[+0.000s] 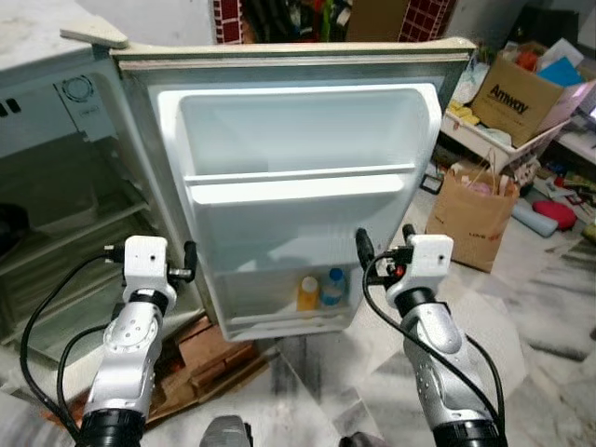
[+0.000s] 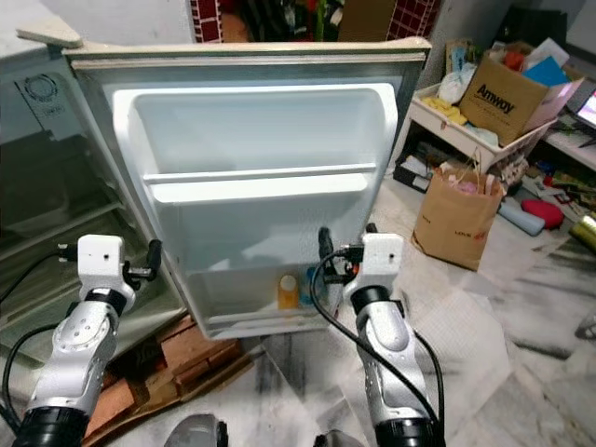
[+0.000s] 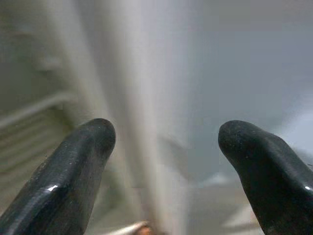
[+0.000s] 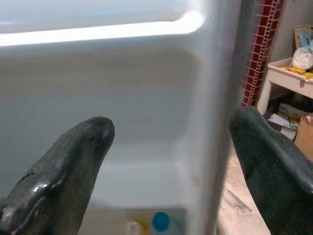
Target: Restocking fridge
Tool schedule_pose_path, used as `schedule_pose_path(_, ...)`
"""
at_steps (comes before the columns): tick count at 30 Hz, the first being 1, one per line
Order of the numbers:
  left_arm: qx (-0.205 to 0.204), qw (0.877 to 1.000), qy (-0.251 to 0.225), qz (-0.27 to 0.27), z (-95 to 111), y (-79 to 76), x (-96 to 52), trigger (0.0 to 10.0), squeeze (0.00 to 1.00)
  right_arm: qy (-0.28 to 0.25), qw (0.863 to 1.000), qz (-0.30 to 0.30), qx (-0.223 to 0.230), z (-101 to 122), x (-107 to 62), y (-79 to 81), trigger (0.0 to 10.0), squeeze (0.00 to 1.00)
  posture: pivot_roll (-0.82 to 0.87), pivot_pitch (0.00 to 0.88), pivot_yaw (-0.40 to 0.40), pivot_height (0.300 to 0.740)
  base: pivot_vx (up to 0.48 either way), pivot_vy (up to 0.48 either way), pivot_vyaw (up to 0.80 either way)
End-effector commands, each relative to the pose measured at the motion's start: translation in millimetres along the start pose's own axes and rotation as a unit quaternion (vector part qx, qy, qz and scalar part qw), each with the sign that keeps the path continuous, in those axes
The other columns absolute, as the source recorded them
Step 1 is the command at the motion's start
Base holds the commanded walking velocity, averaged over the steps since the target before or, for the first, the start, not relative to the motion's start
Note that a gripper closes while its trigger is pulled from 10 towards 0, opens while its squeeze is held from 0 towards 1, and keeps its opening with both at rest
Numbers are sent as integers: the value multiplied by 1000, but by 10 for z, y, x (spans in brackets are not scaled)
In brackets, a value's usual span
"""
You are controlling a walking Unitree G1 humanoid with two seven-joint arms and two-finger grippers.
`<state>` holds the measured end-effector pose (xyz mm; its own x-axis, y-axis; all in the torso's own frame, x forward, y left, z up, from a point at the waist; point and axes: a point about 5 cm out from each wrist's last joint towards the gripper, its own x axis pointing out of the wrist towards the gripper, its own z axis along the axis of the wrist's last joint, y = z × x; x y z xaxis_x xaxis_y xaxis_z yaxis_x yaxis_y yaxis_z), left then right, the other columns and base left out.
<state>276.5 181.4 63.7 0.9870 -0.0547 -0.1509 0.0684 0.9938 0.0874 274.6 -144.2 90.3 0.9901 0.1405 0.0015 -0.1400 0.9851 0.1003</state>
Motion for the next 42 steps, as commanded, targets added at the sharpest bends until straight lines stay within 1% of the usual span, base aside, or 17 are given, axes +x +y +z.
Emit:
schedule_pose_path(1,5,999,-1,-31,14,-150,18,10000,0,-3,1000,-7,-4,3,-33,-85,10000,0,32,44,-17,740,0,-409,544)
schedule_pose_path(22,11,999,5,-34,-9,-138,23,10000,0,-8,1000,8,-7,10,-26,-51,10000,0,31,49,-14,740,0,-343,726)
schedule_pose_path(33,12,999,10,-32,-26,-131,23,10000,0,-6,1000,10,-9,-1,-29,-53,10000,0,32,47,-13,740,0,-337,720)
schedule_pose_path(42,17,999,12,-30,-24,-114,33,10000,0,-10,1000,10,-11,19,2,-63,10000,0,35,46,-10,740,0,-340,707)
